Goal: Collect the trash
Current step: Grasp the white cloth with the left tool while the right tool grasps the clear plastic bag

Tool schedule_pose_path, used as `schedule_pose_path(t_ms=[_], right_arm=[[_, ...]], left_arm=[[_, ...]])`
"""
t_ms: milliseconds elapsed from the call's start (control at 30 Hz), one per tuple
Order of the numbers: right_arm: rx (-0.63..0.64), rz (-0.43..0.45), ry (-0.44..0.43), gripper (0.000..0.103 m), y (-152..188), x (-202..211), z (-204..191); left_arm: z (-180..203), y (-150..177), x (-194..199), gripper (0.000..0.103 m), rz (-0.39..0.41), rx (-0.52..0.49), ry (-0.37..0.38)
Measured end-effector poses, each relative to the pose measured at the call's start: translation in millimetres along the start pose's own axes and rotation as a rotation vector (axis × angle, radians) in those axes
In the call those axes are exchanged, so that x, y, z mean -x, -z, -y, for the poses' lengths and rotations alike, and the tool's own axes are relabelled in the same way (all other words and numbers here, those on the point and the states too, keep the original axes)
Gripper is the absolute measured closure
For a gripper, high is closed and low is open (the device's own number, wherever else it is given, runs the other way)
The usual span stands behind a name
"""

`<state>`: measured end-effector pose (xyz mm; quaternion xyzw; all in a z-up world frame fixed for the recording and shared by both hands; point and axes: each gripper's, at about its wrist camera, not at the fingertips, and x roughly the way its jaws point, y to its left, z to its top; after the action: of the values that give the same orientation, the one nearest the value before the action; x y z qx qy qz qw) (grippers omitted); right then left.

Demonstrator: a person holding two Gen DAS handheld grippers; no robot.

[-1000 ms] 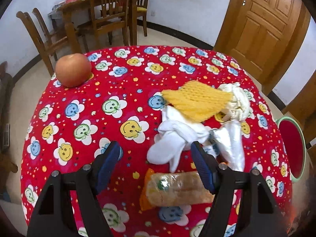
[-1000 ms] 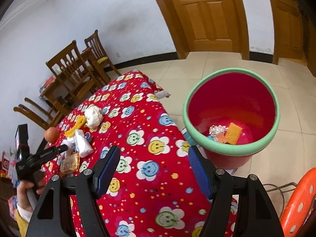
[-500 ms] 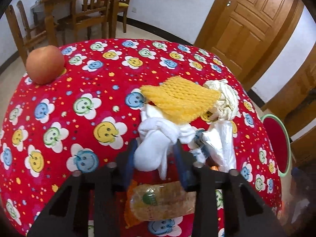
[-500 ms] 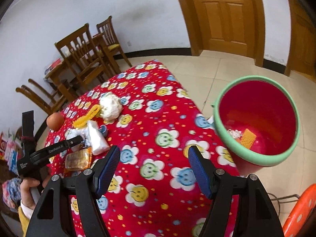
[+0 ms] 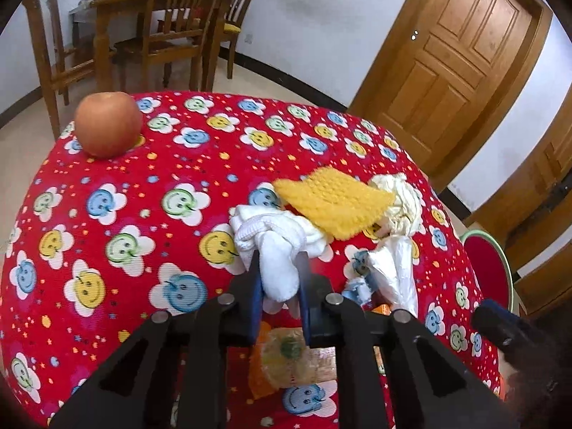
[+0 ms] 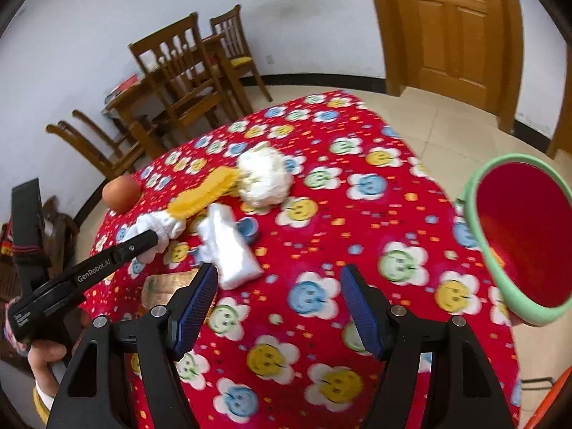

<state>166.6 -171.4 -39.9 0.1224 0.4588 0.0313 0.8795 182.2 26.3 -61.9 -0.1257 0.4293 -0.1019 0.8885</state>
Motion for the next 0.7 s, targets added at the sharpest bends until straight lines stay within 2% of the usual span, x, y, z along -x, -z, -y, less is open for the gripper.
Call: schedule_pose_path(t_ms=[133, 200, 267, 333, 367, 433, 500, 700], right_arm=[[0.022, -0.030, -0.017, 0.031, 0.0, -16.8, -12.4], [0.031, -0.045, -0.027, 0.037, 0.0, -25.5, -17.3], [0.035, -0.053, -0.029, 0.037, -0.2, -31.7, -20.1], [0.034, -0.061, -0.027, 0.044, -0.7, -38.1, -21.7], [0.034, -0.069, -0.029, 0.051, -1.0, -41.4, -22.1], [0.035, -0.080, -0.029, 0.053, -0.9, -46.5, -23.0], [0.032, -0.091, -0.032, 0.063, 0.0, -52.0, -23.1], [0.012, -0.081, -0.052, 0.068, 2.7, -52.0, -20.8]], left_arm=[[-4.8, -2.4, 5.2, 0.087, 0.022, 0.013, -0.010], [-7.9, -3.8, 7.0, 0.087, 0.026, 0.018, -0.014], [-8.8, -4.0, 7.2, 0.087, 0.026, 0.022, -0.016], [-10.1, -4.2, 7.1, 0.087, 0.026, 0.029, -0.014], [-10.7, -4.4, 7.5, 0.087, 0.026, 0.031, -0.014], [-9.8, -4.8, 6.7, 0.087, 0.028, 0.034, -0.014], [-10.9, -5.2, 6.9, 0.087, 0.030, 0.037, -0.013], [-11.4, -6.1, 8.1, 0.087, 0.031, 0.037, -0.009]])
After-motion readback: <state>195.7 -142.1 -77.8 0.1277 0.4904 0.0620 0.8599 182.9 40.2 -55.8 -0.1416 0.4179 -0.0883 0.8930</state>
